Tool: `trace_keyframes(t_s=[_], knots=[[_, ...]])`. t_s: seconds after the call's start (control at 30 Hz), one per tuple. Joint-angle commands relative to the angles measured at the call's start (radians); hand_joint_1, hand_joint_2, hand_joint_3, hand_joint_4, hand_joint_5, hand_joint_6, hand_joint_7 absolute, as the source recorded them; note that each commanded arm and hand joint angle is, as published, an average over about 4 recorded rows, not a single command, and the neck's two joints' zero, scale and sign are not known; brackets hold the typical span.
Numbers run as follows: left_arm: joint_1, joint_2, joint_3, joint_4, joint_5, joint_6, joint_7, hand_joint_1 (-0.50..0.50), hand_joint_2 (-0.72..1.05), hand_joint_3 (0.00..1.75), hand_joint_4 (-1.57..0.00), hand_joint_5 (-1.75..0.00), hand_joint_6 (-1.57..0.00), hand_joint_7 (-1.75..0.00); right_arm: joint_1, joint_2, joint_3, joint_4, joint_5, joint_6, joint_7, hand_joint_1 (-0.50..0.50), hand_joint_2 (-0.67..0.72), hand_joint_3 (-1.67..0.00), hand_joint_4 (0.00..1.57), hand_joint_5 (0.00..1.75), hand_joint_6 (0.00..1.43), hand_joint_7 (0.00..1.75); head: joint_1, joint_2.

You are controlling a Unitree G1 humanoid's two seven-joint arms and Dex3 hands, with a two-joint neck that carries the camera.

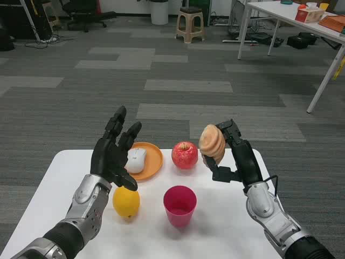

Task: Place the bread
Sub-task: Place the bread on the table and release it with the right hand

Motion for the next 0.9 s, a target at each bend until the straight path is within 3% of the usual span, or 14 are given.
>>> trace_keyframes(t_s=[0.03,0.17,0.33,0.7,0.9], knots=[[0.017,0.006,0.005,-0.017,-0.004,0.001,-0.002,0.5,-0.46,0.03,0.0,-0.44,0.0,0.0,-0.006,-0.027,0.026,-0.036,0.011,-0.024,-0.024,-0.46,-0.6,-1.35,0.63,1.36,0.37,1.54,0.003,0.01],[0.017,0.006,0.005,-0.018,-0.006,0.001,-0.002,0.5,-0.46,0.09,0.0,-0.41,0.0,0.0,-0.006,-0.027,0.028,-0.036,0.011,-0.024,-0.024,-0.46,-0.6,-1.35,0.63,1.26,0.37,1.54,0.001,0.005],[0.018,0.006,0.006,-0.02,-0.005,0.0,-0.002,0.5,-0.46,0.09,0.0,-0.46,0.0,0.0,-0.006,-0.028,0.03,-0.036,0.011,-0.024,-0.024,-0.46,-0.6,-1.35,0.63,1.36,0.37,1.54,0.005,0.008],[0.02,0.006,0.006,-0.024,-0.005,-0.002,-0.002,0.5,-0.46,0.09,0.0,-0.41,0.0,0.0,-0.008,-0.029,0.031,-0.021,0.01,-0.03,-0.021,-0.47,-0.6,-1.35,0.63,1.31,0.4,1.54,0.003,0.006],[0.021,0.007,0.006,-0.024,-0.005,-0.002,-0.002,0.5,-0.46,0.09,0.0,-0.41,0.0,0.0,-0.012,-0.038,0.015,0.041,-0.014,-0.05,0.013,-0.46,-0.6,-1.29,0.44,1.36,0.34,1.54,0.002,0.006]])
